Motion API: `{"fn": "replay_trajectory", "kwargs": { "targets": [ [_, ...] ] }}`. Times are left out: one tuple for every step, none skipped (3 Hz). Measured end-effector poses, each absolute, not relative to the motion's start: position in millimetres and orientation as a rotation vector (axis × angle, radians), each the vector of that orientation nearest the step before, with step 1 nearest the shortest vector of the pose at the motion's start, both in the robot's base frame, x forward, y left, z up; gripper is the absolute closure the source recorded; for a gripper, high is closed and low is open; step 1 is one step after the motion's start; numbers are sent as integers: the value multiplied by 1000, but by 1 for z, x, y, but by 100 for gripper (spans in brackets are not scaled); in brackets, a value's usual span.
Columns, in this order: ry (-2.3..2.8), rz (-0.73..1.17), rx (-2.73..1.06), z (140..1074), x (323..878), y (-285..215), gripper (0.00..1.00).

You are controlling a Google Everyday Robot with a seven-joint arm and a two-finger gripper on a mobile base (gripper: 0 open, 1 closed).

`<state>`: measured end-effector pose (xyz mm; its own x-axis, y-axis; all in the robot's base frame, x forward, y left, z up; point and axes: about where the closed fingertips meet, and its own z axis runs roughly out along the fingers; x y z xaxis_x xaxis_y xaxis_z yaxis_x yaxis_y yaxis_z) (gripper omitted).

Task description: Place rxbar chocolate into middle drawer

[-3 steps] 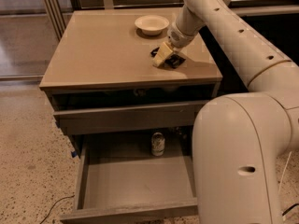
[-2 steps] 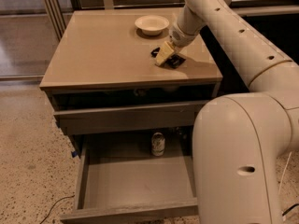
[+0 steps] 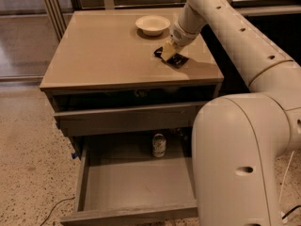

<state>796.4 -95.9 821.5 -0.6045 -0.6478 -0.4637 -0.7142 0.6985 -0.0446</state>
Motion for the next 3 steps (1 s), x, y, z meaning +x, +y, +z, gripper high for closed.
{"fn": "replay_trajectory", "kwargs": {
  "targets": [
    [2455,199,-1047,819,797,-98,100],
    [2455,199,-1047,820,797,-98,100],
    [2455,199,-1047,823,797,-98,100]
  ]
}}
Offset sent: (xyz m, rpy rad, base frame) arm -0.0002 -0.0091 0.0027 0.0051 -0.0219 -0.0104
